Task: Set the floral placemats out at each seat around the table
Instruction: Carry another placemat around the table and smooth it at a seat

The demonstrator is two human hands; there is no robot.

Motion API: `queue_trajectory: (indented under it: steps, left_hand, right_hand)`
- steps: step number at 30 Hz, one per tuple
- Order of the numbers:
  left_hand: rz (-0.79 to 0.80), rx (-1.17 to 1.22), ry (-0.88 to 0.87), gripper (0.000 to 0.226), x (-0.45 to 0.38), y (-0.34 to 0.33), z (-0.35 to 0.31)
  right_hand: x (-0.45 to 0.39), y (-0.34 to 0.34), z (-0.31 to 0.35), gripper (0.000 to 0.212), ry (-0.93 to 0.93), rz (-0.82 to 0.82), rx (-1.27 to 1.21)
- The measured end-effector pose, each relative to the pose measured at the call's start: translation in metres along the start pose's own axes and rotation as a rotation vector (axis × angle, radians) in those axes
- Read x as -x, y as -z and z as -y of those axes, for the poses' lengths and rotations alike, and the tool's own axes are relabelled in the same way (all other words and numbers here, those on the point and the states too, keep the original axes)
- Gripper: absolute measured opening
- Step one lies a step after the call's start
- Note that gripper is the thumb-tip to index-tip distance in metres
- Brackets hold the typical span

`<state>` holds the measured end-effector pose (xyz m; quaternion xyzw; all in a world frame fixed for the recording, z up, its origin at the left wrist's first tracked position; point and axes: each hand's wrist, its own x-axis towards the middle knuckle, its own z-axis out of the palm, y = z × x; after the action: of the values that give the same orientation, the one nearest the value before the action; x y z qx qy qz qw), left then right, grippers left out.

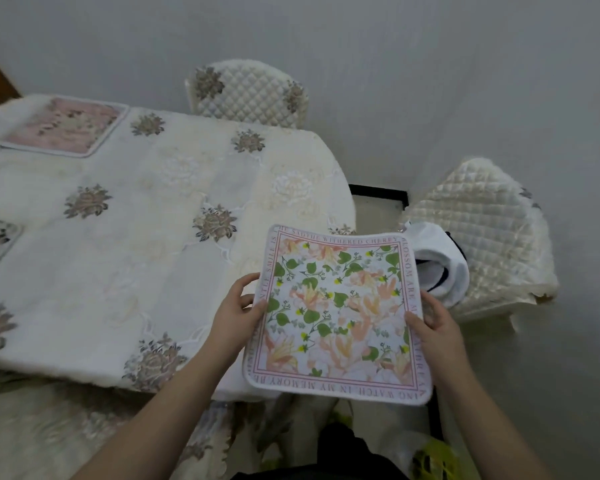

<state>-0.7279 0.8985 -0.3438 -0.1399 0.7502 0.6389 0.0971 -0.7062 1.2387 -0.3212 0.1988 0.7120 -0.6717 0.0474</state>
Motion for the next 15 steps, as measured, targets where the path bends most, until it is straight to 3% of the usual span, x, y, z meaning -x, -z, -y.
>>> queue_trajectory:
  steps: [15]
  left_hand:
    - [-0.393,0.122,0.137,0.039,-0.041,-0.020,-0.028]
  right_hand:
    - [-0.174,-0.036,0.043,0.045,-0.109,0.372,0.043]
